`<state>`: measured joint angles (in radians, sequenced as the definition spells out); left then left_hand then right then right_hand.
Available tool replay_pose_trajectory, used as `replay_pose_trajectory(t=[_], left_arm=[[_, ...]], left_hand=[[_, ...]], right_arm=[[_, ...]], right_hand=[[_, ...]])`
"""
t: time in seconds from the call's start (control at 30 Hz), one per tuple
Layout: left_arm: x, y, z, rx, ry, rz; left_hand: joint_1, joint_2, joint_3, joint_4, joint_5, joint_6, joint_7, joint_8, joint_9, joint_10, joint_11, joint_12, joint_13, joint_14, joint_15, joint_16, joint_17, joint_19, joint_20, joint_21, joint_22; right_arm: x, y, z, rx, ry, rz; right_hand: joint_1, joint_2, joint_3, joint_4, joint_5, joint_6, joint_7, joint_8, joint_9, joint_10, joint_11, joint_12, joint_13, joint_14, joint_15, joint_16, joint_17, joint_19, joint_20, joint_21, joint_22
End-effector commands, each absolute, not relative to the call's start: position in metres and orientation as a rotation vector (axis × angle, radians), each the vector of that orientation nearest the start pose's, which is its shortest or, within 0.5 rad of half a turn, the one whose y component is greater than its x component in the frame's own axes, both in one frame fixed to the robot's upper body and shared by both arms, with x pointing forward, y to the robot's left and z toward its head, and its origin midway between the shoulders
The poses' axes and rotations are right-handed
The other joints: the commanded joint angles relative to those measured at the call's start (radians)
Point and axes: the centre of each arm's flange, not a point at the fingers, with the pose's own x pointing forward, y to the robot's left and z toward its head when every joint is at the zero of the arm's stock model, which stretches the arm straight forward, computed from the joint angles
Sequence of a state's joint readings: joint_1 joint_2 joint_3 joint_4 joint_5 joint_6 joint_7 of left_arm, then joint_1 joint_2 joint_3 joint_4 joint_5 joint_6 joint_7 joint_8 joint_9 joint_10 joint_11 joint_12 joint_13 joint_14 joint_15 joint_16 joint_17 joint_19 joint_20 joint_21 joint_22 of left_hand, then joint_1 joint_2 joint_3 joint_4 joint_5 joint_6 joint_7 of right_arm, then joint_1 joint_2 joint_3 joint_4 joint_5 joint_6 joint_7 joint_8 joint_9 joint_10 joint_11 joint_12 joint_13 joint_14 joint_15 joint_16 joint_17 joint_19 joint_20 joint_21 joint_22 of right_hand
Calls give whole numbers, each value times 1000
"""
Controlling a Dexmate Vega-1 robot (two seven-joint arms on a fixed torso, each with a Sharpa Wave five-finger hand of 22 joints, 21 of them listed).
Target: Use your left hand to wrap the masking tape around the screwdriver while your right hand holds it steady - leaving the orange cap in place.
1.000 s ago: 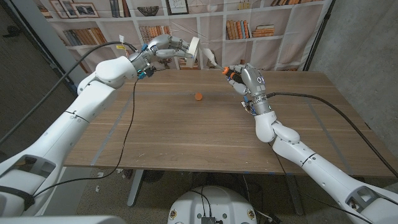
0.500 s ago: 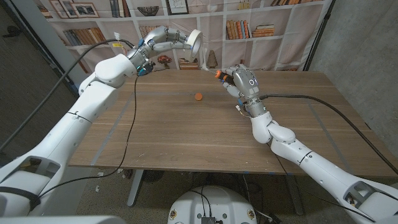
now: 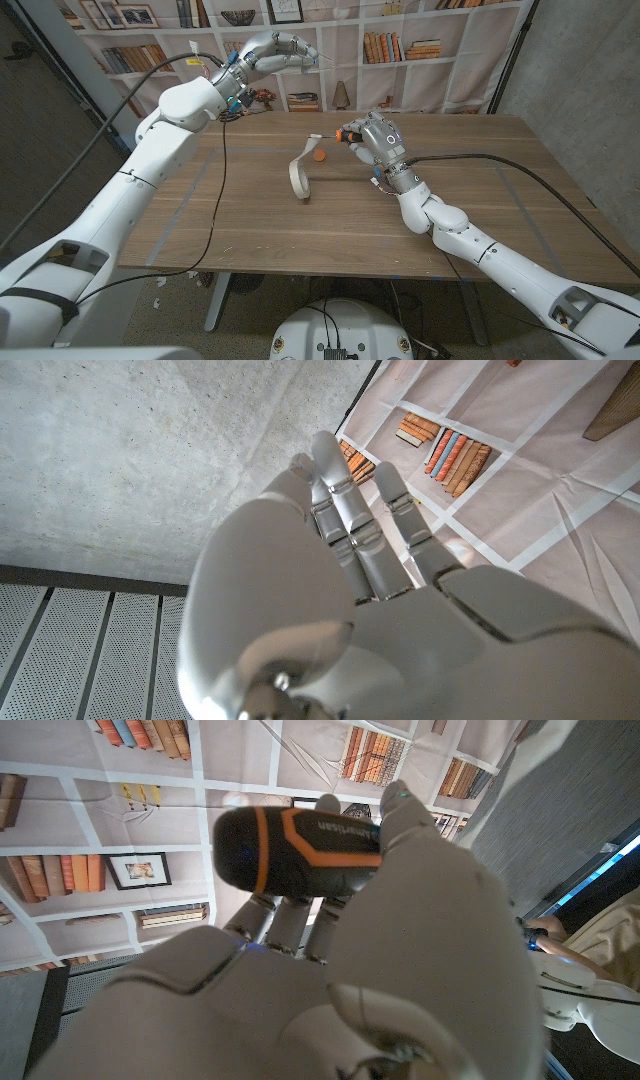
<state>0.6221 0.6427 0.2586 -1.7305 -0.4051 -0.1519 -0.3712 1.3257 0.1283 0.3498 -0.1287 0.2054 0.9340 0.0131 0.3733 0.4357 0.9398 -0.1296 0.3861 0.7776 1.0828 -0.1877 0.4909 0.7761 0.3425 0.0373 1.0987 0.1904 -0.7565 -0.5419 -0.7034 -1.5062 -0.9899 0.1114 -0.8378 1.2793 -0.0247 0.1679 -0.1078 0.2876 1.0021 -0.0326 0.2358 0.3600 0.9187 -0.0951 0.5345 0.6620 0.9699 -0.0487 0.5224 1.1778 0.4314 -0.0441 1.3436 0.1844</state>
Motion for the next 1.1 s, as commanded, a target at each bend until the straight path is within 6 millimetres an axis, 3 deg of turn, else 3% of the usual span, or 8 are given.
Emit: replay_pose_trajectory(t=[0.03, 0.23, 0.3, 0.37, 0.43, 0.53, 0.87, 1.1], left_arm=[[509, 226, 208, 543, -1028, -547], [502, 234, 192, 663, -1002, -362], [496, 237, 188, 732, -981, -293], [491, 241, 183, 803, -954, -206], [488, 244, 180, 868, -906, -147], [487, 250, 171, 910, -839, -68], [486, 260, 137, 1074, -607, 20], [488, 263, 122, 1140, -482, 29]], left_hand=[[28, 34, 2, -6, 3, -2, 1, -3, 0, 8, -2, -2, 3, 3, -47, -1, 6, -3, 0, 8, 1], [33, 32, 5, -14, -13, -5, 5, -17, -7, 13, 5, -20, -18, 0, -48, -17, -3, -9, -2, 18, 0], [1, 6, -8, -14, -33, -70, -9, -72, -26, -47, 14, -76, -58, -72, -51, -94, -55, -40, 18, 27, 1], [-157, -17, -64, 54, -33, -197, -59, -156, -54, -170, 31, -151, -101, -212, -19, -226, -153, -126, 61, 9, 1], [-299, -58, -126, 110, -27, -328, -57, -200, -75, -302, 43, -200, -127, -374, 44, -308, -215, -200, 88, -11, 2], [-388, -73, -160, 138, -19, -474, -28, -201, -102, -442, 83, -203, -145, -539, 127, -316, -267, -283, 108, -35, 6], [-463, -104, -198, 161, -17, -452, -29, -174, -118, -475, 93, -188, -150, -541, 126, -289, -281, -307, 114, -40, 9], [-446, -95, -188, 139, -9, -340, -35, -135, -127, -365, 81, -144, -169, -453, 98, -249, -290, -278, 115, -26, 10]], right_arm=[[573, -123, 0, -1300, -1400, -348], [569, -130, 2, -1307, -1379, -369], [568, -131, 2, -1310, -1378, -375], [566, -132, 2, -1313, -1380, -378], [565, -132, 2, -1307, -1383, -380], [563, -133, 2, -1302, -1390, -384], [559, -133, 4, -1293, -1401, -388], [558, -134, 4, -1289, -1407, -390]], right_hand=[[144, 142, -3, 2, 8, 78, -68, -5, 4, 8, 2, -4, 1, 92, -174, -2, 4, -6, -155, 10, 1], [145, 143, -5, 3, 9, 77, -67, -7, 3, 9, -1, -6, 1, 94, -174, -4, 5, -7, -155, 13, 1], [145, 143, -5, 3, 10, 77, -66, -7, 3, 7, -1, -7, 2, 95, -174, -5, 5, -8, -155, 13, 1], [145, 143, -6, 3, 10, 77, -67, -7, 3, 7, 1, -7, 3, 95, -174, -6, 5, -9, -155, 14, 1], [145, 144, -6, 3, 11, 76, -67, -7, 4, 7, 1, -7, 4, 95, -174, -7, 5, -9, -155, 15, 1], [146, 144, -7, 3, 11, 76, -67, -8, 4, 7, 1, -8, 5, 95, -174, -8, 5, -10, -155, 16, 1], [147, 145, -10, 4, 13, 76, -67, -9, 4, 8, 4, -12, 5, 99, -174, -12, 5, -12, -155, 19, 1], [147, 146, -11, 5, 13, 76, -67, -10, 4, 8, 5, -14, 5, 99, -173, -15, 5, -14, -155, 21, 1]])
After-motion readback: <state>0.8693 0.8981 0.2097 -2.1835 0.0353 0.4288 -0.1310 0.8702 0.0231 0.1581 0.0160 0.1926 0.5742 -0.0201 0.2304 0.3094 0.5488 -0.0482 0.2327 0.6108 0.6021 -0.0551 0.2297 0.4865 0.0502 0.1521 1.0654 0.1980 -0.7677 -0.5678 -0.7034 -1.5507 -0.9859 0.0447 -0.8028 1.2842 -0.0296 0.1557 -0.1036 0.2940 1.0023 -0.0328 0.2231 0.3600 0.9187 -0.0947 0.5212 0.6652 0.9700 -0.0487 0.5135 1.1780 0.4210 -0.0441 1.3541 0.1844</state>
